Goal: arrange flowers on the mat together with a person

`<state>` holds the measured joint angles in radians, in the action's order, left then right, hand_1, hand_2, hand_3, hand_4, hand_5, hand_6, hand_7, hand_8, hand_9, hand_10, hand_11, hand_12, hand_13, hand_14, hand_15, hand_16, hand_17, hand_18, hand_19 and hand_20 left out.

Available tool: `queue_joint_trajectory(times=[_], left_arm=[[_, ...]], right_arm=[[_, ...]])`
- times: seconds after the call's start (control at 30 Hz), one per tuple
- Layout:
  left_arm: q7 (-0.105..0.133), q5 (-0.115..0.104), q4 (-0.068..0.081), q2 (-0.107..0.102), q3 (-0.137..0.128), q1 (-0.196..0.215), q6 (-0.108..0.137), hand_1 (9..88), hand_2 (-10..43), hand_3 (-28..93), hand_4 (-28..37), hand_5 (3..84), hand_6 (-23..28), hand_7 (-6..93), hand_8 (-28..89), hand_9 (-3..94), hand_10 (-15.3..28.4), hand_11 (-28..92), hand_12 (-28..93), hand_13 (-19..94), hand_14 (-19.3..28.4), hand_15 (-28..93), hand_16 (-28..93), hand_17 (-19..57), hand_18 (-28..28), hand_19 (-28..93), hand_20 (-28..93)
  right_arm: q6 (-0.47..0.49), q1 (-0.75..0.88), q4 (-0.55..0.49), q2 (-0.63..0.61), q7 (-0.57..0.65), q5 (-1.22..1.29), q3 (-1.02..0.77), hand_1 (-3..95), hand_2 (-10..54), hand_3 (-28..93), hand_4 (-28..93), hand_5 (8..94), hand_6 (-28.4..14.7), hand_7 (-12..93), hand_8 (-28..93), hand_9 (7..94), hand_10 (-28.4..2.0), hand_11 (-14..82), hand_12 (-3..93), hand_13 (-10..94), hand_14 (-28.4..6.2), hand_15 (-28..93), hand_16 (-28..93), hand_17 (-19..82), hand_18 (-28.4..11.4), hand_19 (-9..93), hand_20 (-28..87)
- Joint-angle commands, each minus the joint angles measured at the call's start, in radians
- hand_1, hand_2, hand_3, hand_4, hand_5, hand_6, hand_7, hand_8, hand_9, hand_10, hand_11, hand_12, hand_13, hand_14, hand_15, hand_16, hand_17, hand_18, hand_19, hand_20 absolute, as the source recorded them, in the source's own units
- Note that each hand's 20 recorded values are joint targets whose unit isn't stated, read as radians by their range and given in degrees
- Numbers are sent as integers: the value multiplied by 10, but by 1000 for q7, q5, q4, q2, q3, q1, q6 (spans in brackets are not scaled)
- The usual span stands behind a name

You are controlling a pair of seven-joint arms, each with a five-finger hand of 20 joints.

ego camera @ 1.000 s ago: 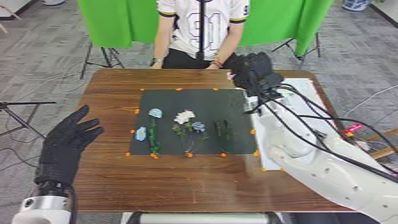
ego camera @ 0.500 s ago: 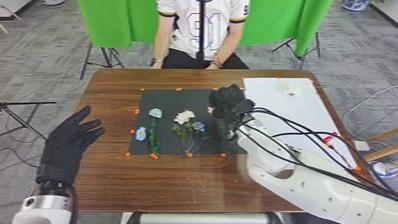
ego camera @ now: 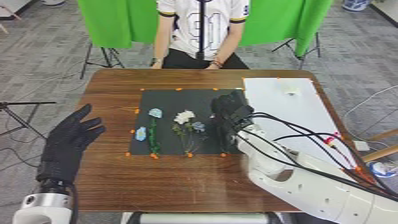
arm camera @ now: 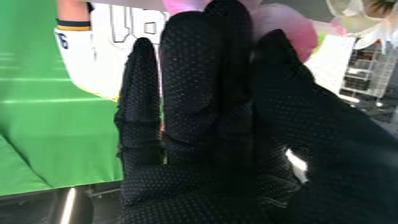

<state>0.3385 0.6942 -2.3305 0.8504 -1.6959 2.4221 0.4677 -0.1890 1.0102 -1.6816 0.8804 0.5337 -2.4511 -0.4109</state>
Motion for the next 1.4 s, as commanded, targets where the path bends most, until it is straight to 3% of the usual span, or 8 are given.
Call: queue_joint_trajectory(times=[0.03,0.17,0.4,0.77,1.03,1.2,1.33,1.4], left_arm=[[-13,10,7,11,4,0,-11,208,71,789,-283,336,80,171,-116,314,197,354,93,221,259,631,-132,-90,224,544,142],[-15,12,6,15,1,2,-13,208,71,791,-283,336,80,171,-116,314,197,354,93,221,259,631,-132,-90,224,544,142],[2,-3,3,1,0,15,-2,211,70,792,-283,336,80,170,-115,314,197,355,93,221,260,631,-132,-90,224,544,142],[12,0,0,7,-9,29,3,210,70,791,-283,335,80,172,-116,314,197,355,93,221,260,631,-132,-90,224,545,141],[45,-6,5,-1,-20,49,-1,199,70,784,-283,328,75,165,-117,297,191,335,88,207,256,618,-135,-93,226,533,136],[20,8,6,11,-41,73,-4,193,71,781,-283,327,73,161,-113,291,188,324,90,200,254,610,-132,-96,225,525,132],[23,25,5,14,-50,94,1,190,71,782,-283,325,72,159,-112,288,187,320,95,195,252,607,-128,-98,223,521,131],[34,19,11,15,-52,93,-14,189,72,780,-283,325,72,159,-111,287,186,320,97,194,252,606,-126,-99,223,519,131]], right_arm=[[68,3,-18,-8,-2,-21,-28,436,-95,730,-282,676,47,211,-53,783,-64,252,312,725,-51,590,190,291,-151,766,108],[85,11,-25,-9,-5,-16,-38,425,-95,739,-281,668,46,201,-65,767,-69,261,300,716,-57,596,187,286,-155,765,110],[126,16,-67,-25,22,-20,-52,377,-95,768,-261,657,37,190,-136,736,-95,332,217,709,-67,608,176,281,-167,764,122],[111,56,-153,-61,15,22,-138,340,-92,762,-247,659,24,172,-130,740,-112,333,200,705,-77,625,181,284,-179,771,124],[51,393,-335,-32,-57,441,-583,249,9,739,-238,604,-7,149,-120,667,-154,264,177,639,-125,606,160,252,-194,724,104],[-2,606,-407,0,-126,661,-808,220,39,728,-226,573,-15,136,-112,619,-175,233,168,597,-153,617,143,237,-216,706,95],[-22,755,-441,52,-208,848,-945,200,59,724,-226,544,-22,126,-107,582,-190,215,164,553,-178,617,127,213,-232,693,96],[-152,808,-451,40,-274,978,-945,196,67,725,-225,535,-23,126,-106,559,-193,210,164,533,-183,616,119,196,-237,682,96]])
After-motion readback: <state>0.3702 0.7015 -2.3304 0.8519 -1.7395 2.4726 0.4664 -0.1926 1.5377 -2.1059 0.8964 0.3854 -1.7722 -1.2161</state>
